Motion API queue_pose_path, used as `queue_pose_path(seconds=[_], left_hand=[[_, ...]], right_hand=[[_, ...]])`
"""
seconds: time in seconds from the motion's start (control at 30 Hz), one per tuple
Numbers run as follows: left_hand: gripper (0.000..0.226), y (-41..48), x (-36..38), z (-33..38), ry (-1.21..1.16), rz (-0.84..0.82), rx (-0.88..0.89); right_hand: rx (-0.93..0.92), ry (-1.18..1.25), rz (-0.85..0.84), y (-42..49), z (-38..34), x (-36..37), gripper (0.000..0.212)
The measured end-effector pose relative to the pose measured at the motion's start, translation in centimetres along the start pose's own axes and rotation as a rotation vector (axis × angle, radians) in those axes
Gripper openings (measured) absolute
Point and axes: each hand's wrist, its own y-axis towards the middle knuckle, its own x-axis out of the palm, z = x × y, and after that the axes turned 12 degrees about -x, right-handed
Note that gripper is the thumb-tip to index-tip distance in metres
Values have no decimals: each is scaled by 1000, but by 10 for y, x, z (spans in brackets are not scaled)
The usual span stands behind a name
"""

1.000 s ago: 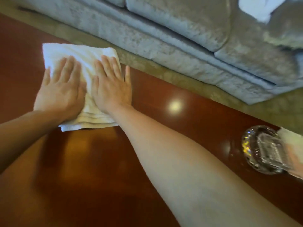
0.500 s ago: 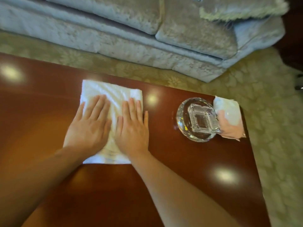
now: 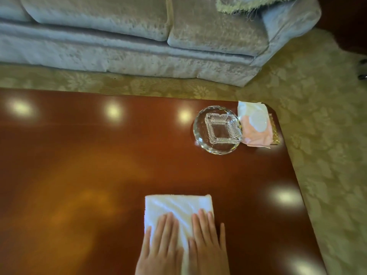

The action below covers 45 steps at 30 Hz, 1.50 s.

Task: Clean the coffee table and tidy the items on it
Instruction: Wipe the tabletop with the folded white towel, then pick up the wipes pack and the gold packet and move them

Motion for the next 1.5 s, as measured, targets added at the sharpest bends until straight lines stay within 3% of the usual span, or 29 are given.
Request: queue_pose_path(seconds=[0.13,0.17,0.27,0.37,0.5,0.57,0.67,0.83,1.07,1.2,1.5], left_hand=[[67,-2,-14,20,-74,57,-9],[67,12,-25,22,-112,42,-15],[39,89,-74,40,-254,43,-196],[31,190,-107,71,-505,-39,-384],[53,288,-105,98,-572,-213,-535],[53,306,-95,102,-615,-301,-574],[31,314,-82,104,-652,-327,-572],[31,321,-78,105,-635,-306,-528],[31,311,-100,76,-593,-323,-503],[31,289,-111,16,-587,-300,-543],[23,235,-151,-167,-619,-195,-722]], right_hand=[[-124,104,154,0,42,-26,43],[-36,252,216,16,59,-40,40],[459,646,295,92,122,-90,38],[715,886,165,170,177,-113,30],[885,1272,-161,210,186,-108,44],[904,1369,-176,214,182,-101,41],[966,1456,-82,223,184,-92,41],[874,1432,-100,219,186,-84,16],[812,1415,-157,217,154,-88,27],[739,1393,-188,220,100,-88,27],[573,1410,-276,247,-71,-73,56]])
